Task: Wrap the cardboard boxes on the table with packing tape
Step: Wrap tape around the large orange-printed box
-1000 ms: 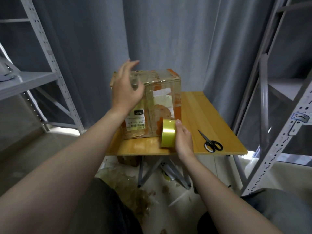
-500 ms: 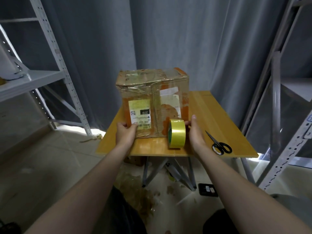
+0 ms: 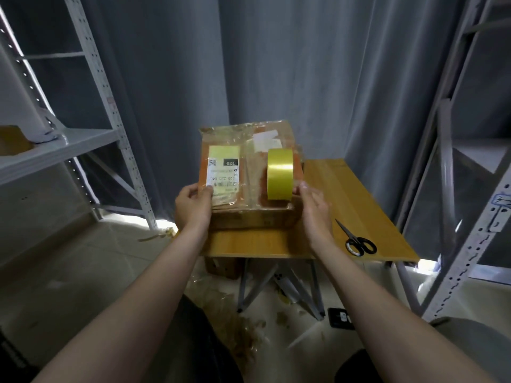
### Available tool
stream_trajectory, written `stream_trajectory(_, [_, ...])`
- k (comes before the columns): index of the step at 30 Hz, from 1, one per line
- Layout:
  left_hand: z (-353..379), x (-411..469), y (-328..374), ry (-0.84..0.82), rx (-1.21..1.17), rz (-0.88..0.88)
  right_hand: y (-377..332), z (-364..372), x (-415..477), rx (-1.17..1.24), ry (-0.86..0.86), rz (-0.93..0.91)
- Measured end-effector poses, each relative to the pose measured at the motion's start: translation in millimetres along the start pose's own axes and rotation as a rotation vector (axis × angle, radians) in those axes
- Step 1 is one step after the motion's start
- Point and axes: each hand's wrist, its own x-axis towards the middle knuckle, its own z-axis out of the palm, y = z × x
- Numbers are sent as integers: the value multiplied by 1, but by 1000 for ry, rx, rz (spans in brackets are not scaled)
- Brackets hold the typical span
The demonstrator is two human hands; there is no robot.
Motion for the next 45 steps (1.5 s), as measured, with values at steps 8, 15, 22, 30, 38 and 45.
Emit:
stream_trajectory(8, [-8,-8,14,-98,111,60,-27,-4,-2,-224,-92,-4])
stream_trajectory(15, [5,4,49,-275,550,287,-24,-4,27,-369,-60,-74])
stream_trajectory(22, [54,-16,57,-815,998,697,-25,1,56,-428,-150,-287])
stream_trajectory(30, [55,-14,42,-733,1001,794,-23,-14,35,28,-151,-292])
stream_trajectory(38, [56,-20,46,-695,955,788,-30,0,10,111,-97,-258])
stream_trajectory(45, [51,-27,34,-600,964,824,-36,-1,9,75,-62,-254])
